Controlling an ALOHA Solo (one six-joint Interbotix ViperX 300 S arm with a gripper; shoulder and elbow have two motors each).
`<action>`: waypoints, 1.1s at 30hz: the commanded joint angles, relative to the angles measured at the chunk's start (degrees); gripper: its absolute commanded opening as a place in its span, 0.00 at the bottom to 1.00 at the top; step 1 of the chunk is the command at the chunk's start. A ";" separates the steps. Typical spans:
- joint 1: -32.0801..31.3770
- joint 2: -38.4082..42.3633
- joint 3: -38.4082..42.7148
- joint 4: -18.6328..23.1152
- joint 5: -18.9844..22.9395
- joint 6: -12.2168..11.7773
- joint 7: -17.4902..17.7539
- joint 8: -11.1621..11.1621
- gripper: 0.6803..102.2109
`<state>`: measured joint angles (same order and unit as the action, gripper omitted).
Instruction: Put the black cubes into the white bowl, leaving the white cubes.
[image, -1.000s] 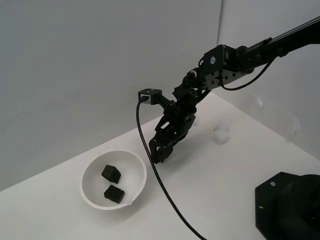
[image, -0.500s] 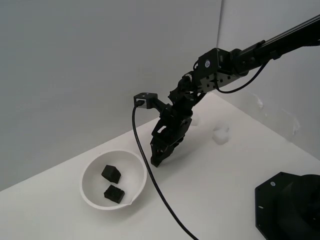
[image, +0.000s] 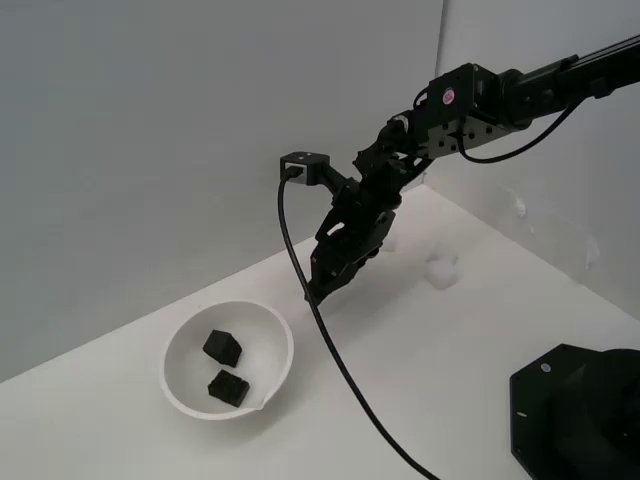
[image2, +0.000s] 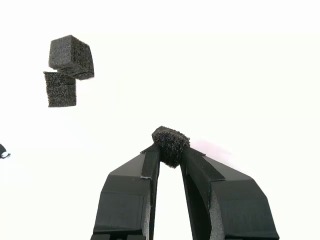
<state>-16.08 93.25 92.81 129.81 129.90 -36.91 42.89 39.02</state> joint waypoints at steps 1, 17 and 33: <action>0.35 3.60 3.96 0.09 -0.26 -0.70 0.53 0.70 0.01; 0.35 16.17 16.61 -0.35 -0.79 0.18 2.72 -2.81 0.01; -14.77 17.84 18.11 -6.33 -6.68 -0.35 1.67 -9.93 0.01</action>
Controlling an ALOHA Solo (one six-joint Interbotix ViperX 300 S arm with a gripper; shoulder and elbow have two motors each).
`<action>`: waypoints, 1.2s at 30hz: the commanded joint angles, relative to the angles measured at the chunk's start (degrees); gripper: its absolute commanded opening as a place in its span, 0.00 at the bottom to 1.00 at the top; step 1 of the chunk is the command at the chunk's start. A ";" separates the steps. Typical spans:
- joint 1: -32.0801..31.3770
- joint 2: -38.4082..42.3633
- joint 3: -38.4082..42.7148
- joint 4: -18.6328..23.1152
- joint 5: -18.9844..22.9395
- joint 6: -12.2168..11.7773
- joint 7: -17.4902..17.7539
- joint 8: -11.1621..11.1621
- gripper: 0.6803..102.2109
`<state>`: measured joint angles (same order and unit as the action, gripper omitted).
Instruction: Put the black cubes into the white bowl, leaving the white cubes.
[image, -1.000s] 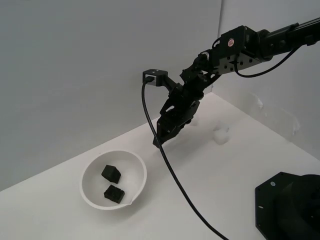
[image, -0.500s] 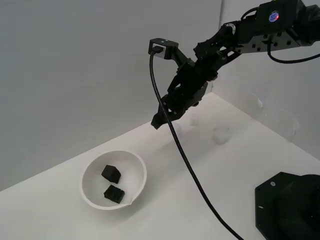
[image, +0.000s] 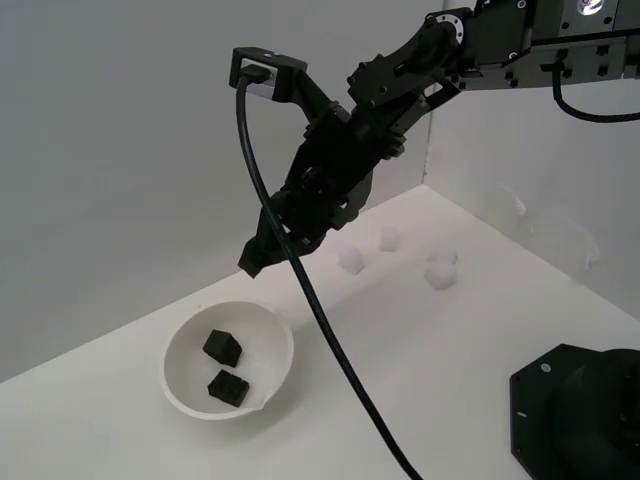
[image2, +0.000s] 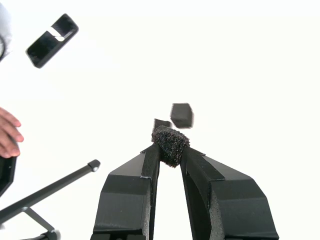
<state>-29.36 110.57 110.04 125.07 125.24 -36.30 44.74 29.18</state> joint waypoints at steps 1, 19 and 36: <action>-2.20 0.00 0.44 -1.76 -2.29 -1.05 -0.53 -0.26 0.01; -6.24 -9.93 -9.40 -2.29 -2.64 -2.90 -4.66 0.62 0.46; -6.33 -9.76 -9.14 -2.11 -2.46 -4.22 -4.66 0.53 0.92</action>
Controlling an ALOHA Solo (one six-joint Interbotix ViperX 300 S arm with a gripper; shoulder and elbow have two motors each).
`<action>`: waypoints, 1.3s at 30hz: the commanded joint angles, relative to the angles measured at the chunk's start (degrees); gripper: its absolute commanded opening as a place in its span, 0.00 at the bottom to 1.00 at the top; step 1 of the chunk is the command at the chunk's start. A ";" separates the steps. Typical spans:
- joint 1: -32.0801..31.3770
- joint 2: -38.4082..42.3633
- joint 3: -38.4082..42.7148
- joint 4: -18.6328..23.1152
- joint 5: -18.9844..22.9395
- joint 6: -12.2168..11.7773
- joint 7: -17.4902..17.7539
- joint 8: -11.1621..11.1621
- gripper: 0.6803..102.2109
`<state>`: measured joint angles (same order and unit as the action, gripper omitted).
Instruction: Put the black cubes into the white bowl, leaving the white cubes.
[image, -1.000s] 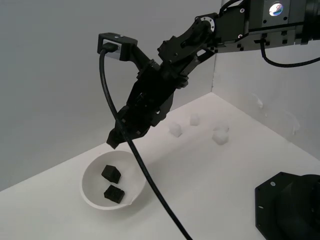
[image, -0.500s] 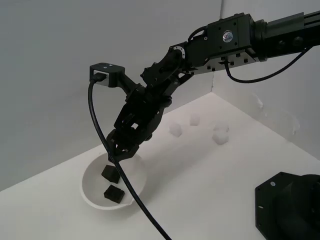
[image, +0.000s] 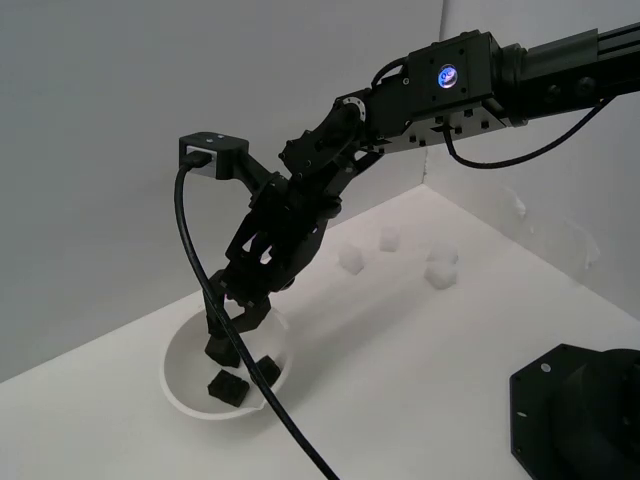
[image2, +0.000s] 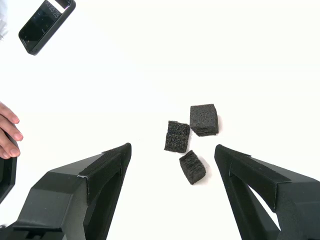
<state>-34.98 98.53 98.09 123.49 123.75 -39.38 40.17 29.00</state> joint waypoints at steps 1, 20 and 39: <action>-0.62 2.72 3.25 -0.53 -0.97 -1.14 0.00 0.70 0.89; 6.06 15.73 16.08 0.79 0.26 0.00 0.00 1.14 0.02; 34.80 48.69 49.04 23.03 22.68 0.62 -1.76 8.35 0.02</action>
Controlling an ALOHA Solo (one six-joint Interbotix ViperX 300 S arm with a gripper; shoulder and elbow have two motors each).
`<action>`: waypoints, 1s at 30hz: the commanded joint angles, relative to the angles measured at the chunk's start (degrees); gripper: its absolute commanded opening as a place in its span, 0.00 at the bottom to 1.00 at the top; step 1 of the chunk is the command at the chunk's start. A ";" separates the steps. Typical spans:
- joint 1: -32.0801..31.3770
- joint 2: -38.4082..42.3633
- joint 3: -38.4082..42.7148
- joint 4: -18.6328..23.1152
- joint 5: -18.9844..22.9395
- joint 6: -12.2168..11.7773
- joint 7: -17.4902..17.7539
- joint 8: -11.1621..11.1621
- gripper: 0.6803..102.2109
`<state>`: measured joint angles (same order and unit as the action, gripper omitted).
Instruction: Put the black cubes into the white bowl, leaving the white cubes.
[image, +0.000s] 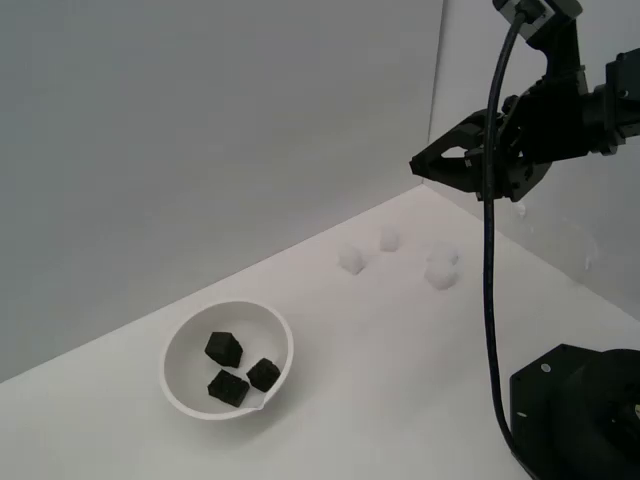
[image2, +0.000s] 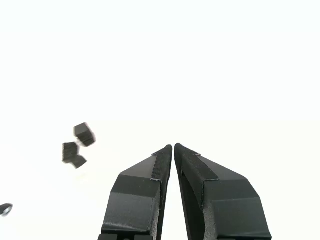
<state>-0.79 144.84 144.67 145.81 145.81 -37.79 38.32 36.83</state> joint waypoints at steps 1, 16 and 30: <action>0.97 3.52 3.60 1.32 1.14 -0.97 0.09 0.53 0.02; 2.20 20.74 20.92 10.20 10.11 -0.44 -0.44 0.35 0.02; -0.26 36.47 36.74 13.45 13.62 -0.70 -0.97 0.35 0.03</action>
<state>-0.18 179.38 179.47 158.64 158.73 -37.79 37.35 37.00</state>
